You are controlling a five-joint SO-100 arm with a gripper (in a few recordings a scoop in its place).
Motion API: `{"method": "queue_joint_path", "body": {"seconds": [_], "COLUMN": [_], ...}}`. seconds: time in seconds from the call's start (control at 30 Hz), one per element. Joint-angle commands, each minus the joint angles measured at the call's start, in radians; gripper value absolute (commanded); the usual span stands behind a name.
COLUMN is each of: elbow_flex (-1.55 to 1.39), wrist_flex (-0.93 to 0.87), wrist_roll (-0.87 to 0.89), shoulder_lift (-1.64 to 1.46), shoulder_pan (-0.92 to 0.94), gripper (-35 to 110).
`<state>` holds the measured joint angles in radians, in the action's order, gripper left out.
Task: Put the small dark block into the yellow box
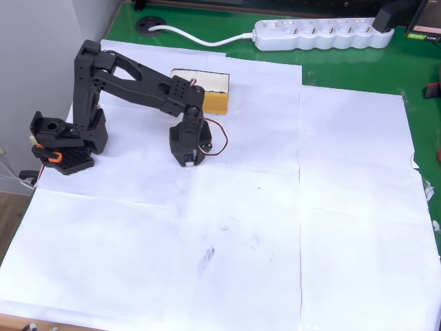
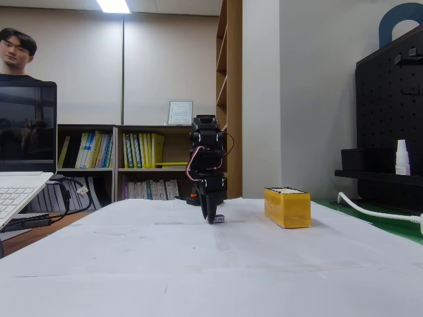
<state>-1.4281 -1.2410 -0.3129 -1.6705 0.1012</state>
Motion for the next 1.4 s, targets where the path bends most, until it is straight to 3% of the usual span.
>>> {"method": "queue_joint_path", "body": {"seconds": [0.0, 0.3, 0.83, 1.37], "elbow_flex": [-0.081, -0.434, -0.971, -0.976], "wrist_flex": [-0.069, -0.33, -0.591, -0.66], "wrist_roll": [0.0, 0.012, -0.13, -0.123], "shoulder_lift": [0.115, 0.219, 0.411, 0.445], "shoulder_pan": [0.006, -0.041, -0.321, -0.423], "gripper": [0, 0, 0, 0]}}
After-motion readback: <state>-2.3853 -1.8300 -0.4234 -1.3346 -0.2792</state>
